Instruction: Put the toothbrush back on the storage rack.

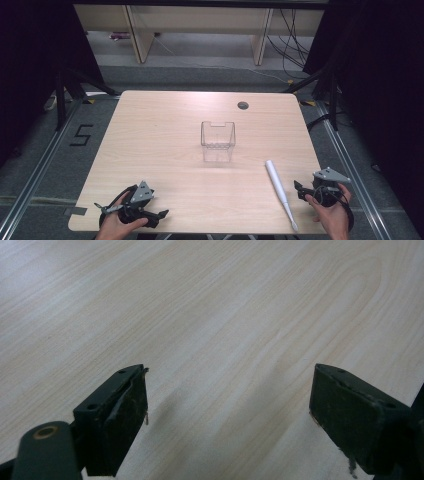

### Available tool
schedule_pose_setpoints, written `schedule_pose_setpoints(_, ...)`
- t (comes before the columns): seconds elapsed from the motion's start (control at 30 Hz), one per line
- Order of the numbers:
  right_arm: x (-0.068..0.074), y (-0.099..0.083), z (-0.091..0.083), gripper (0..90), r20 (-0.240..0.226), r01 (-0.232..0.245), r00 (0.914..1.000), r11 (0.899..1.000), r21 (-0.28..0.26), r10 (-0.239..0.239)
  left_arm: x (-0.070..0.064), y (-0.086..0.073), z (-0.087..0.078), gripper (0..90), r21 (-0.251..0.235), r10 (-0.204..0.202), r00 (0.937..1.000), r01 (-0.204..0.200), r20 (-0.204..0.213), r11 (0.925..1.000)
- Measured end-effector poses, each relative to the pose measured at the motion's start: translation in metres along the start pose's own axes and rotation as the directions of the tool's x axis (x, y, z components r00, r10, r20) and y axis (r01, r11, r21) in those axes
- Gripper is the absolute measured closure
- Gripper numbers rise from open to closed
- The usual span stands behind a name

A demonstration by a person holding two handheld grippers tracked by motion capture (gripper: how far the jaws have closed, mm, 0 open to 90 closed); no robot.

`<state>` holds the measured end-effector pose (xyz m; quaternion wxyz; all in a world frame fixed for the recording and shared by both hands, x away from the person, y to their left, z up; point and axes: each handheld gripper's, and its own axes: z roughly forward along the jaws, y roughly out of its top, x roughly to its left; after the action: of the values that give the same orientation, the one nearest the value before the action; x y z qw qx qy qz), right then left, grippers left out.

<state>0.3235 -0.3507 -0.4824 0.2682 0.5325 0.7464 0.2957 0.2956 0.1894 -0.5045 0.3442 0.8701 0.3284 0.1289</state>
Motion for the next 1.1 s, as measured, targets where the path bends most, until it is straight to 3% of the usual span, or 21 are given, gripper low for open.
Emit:
schedule_pose_setpoints(0.17, -0.001, -0.001, -0.001, 28.6, -0.015, -0.01, 0.9998, 1.0, -0.005, 0.01, 0.0, 0.0, 0.0, 15.0, 0.001, 0.0, 1.0, 0.0, 0.0, 1.0)
schedule_pose_setpoints(0.27, 0.001, -0.002, -0.004, 36.0, -0.022, -0.012, 0.9997, 1.0, 0.013, 0.012, 0.0, 0.0, 0.0, 15.0, -0.001, -0.001, 1.0, 0.001, 0.0, 1.0)
schedule_pose_setpoints(0.3, 0.0, -0.002, -0.004, 41.7, -0.034, 0.016, 0.9993, 1.0, 0.0, -0.016, 0.0, 0.0, 0.0, 14.9, -0.002, 0.0, 1.0, 0.0, 0.0, 1.0)
schedule_pose_setpoints(0.37, 0.004, -0.004, -0.006, 47.6, -0.051, -0.009, 0.9986, 0.999, 0.033, 0.011, 0.0, 0.0, 0.0, 14.9, -0.001, 0.0, 1.0, 0.0, 0.0, 1.0)
schedule_pose_setpoints(0.47, 0.002, -0.005, -0.005, 59.6, -0.085, 0.05, 0.9952, 0.999, 0.005, -0.05, 0.0, 0.0, 0.0, 14.9, -0.002, 0.001, 1.0, -0.001, 0.0, 1.0)
schedule_pose_setpoints(0.5, 0.005, -0.006, -0.008, 65.4, -0.096, 0.021, 0.9952, 0.999, 0.03, -0.018, 0.0, 0.0, 0.0, 15.0, -0.001, -0.001, 1.0, 0.001, 0.0, 1.0)
schedule_pose_setpoints(0.53, 0.004, -0.007, -0.009, 68.9, -0.108, 0.056, 0.9928, 0.998, 0.036, -0.052, 0.0, 0.0, 0.0, 14.9, -0.001, -0.001, 1.0, 0.001, 0.0, 1.0)
schedule_pose_setpoints(0.6, 0.006, -0.008, -0.009, 71.6, -0.126, 0.043, 0.9912, 0.999, 0.033, -0.039, 0.0, 0.0, 0.0, 15.0, -0.004, -0.003, 1.0, 0.003, -0.001, 1.0)
schedule_pose_setpoints(0.63, 0.005, -0.009, -0.01, 74.9, -0.128, 0.08, 0.9889, 0.996, 0.036, -0.075, 0.001, 0.0, 0.0, 15.0, -0.003, -0.002, 1.0, 0.002, -0.001, 1.0)
schedule_pose_setpoints(0.67, 0.008, -0.01, -0.01, 77.4, -0.13, 0.073, 0.9892, 0.997, 0.034, -0.068, 0.0, 0.0, 0.0, 15.0, -0.002, -0.002, 1.0, 0.002, -0.001, 1.0)
schedule_pose_setpoints(0.7, 0.01, -0.011, -0.013, 82.2, -0.144, 0.089, 0.9864, 0.994, 0.07, -0.079, 0.0, 0.0, 0.0, 15.0, -0.001, 0.0, 1.0, 0.0, 0.0, 1.0)
schedule_pose_setpoints(0.73, 0.01, -0.012, -0.011, 84.4, -0.16, 0.119, 0.9811, 0.991, 0.056, -0.109, 0.0, 0.0, 0.0, 15.0, -0.001, 0.0, 1.0, 0.0, 0.0, 1.0)
schedule_pose_setpoints(0.77, 0.012, -0.012, -0.013, 86.2, -0.162, 0.107, 0.9823, 0.991, 0.078, -0.093, 0.0, 0.0, 0.0, 14.9, -0.001, 0.0, 1.0, 0.0, 0.0, 1.0)
schedule_pose_setpoints(0.8, 0.011, -0.012, -0.012, 87.7, -0.171, 0.135, 0.9777, 0.989, 0.063, -0.122, 0.0, 0.0, 0.0, 15.0, -0.001, 0.001, 1.0, -0.001, 0.0, 1.0)
schedule_pose_setpoints(0.83, 0.011, -0.012, -0.012, 87.7, -0.171, 0.135, 0.9777, 0.989, 0.063, -0.122, 0.0, 0.0, 0.0, 15.0, -0.001, 0.001, 1.0, -0.001, 0.0, 1.0)
schedule_pose_setpoints(0.9, 0.016, -0.013, -0.014, 89.5, -0.196, 0.12, 0.9755, 0.989, 0.092, -0.1, 0.0, 0.0, 0.0, 15.0, -0.002, -0.001, 1.0, 0.001, -0.001, 1.0)
schedule_pose_setpoints(0.93, 0.019, -0.013, -0.013, 90.0, -0.206, 0.149, 0.9702, 0.985, 0.09, -0.128, 0.001, 0.0, 0.0, 15.0, -0.001, 0.0, 1.0, 0.0, -0.001, 1.0)
schedule_pose_setpoints(1.03, 0.024, -0.014, -0.014, 90.0, -0.216, 0.141, 0.9698, 0.983, 0.119, -0.113, 0.0, 0.0, 0.0, 15.0, -0.001, 0.001, 1.0, -0.001, 0.0, 1.0)
schedule_pose_setpoints(1.1, 0.025, -0.014, -0.012, 90.0, -0.23, 0.185, 0.9604, 0.977, 0.107, -0.157, 0.0, 0.0, 0.0, 15.0, -0.001, -0.001, 1.0, 0.001, -0.001, 1.0)
